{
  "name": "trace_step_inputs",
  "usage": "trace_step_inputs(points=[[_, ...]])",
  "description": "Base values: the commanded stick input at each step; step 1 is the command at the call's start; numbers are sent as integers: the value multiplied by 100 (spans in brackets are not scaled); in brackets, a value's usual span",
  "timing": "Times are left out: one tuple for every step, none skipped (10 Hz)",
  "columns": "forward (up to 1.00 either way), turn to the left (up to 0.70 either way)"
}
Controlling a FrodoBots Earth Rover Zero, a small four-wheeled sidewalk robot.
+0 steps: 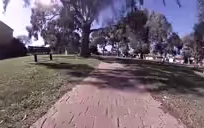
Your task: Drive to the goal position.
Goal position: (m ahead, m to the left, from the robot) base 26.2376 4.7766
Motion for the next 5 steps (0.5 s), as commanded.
trace_step_inputs(points=[[70,0],[70,0],[70,0],[70,0],[70,0]])
